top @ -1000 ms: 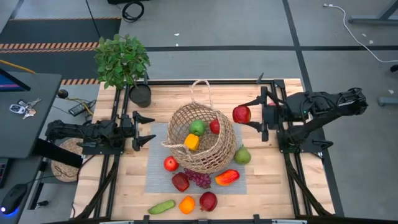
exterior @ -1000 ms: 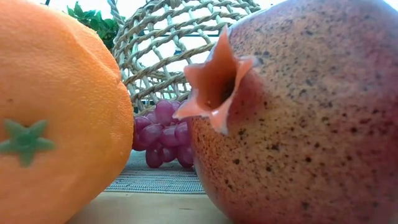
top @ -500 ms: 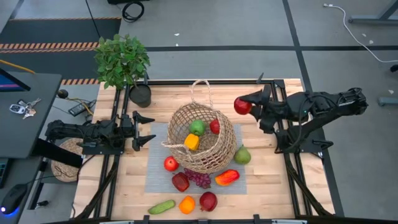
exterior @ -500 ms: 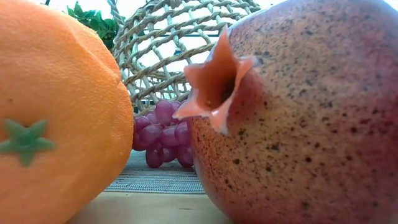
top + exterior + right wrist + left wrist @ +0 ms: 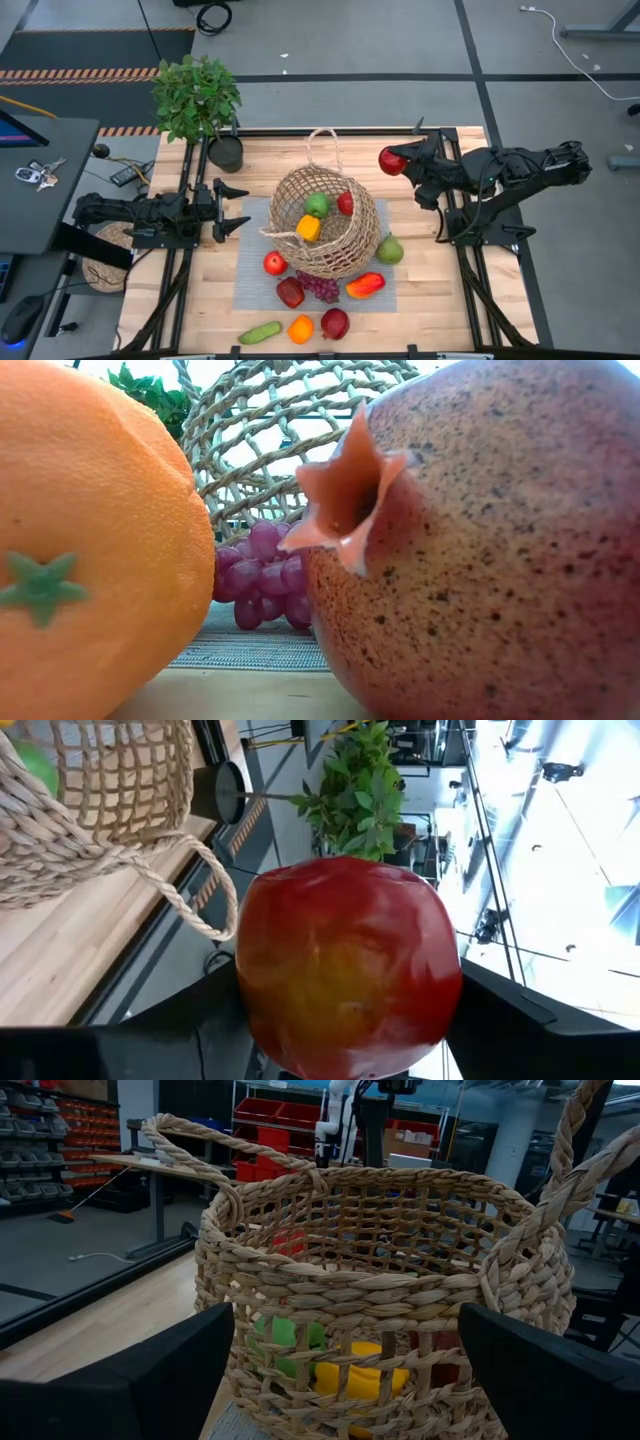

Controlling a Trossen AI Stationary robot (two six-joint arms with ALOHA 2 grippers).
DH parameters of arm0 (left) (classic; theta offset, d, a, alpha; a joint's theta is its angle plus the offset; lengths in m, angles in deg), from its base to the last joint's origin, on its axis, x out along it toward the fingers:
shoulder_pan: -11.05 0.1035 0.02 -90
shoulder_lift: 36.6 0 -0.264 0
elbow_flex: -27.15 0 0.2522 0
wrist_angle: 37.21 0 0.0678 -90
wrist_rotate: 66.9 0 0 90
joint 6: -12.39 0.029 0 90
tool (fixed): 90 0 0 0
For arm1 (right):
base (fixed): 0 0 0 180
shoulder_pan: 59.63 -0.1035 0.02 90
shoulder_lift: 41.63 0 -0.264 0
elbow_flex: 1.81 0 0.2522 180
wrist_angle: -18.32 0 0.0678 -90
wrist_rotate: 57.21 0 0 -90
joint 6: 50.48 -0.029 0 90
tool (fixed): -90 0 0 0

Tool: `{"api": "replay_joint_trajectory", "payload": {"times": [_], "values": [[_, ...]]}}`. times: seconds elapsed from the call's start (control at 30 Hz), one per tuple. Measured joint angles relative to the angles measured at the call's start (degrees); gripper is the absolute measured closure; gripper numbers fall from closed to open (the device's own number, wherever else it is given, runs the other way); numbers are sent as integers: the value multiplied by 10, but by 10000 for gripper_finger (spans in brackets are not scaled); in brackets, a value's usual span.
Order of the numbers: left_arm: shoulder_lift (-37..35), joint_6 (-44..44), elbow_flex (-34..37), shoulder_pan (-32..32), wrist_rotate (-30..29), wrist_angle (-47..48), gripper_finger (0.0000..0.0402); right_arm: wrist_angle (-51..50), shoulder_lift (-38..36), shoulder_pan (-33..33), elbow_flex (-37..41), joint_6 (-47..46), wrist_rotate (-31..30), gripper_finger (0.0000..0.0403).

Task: Build produce basket
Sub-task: Put the red apple into the basket

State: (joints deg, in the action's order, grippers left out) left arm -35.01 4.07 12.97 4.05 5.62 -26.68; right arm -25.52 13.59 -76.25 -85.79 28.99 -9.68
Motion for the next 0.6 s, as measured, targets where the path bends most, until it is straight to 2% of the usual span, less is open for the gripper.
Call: {"api": "replay_joint_trajectory", "payload": {"times": [0.1, 0.17, 0.23, 0.43, 0.6], "values": [[0, 0, 0, 0, 0, 0, 10, 0, 0, 0, 0, -35, 3, 129], [0, 0, 0, 0, 0, 0, 10, 0, 0, 0, 0, -96, 8, 129], [0, 0, 0, 0, 0, 0, 10, 0, 0, 0, 0, -196, 17, 129], [0, 0, 0, 0, 0, 0, 10, 0, 0, 0, 0, -574, 40, 129], [0, 0, 0, 0, 0, 0, 10, 0, 0, 0, 0, -805, 85, 129]]}}
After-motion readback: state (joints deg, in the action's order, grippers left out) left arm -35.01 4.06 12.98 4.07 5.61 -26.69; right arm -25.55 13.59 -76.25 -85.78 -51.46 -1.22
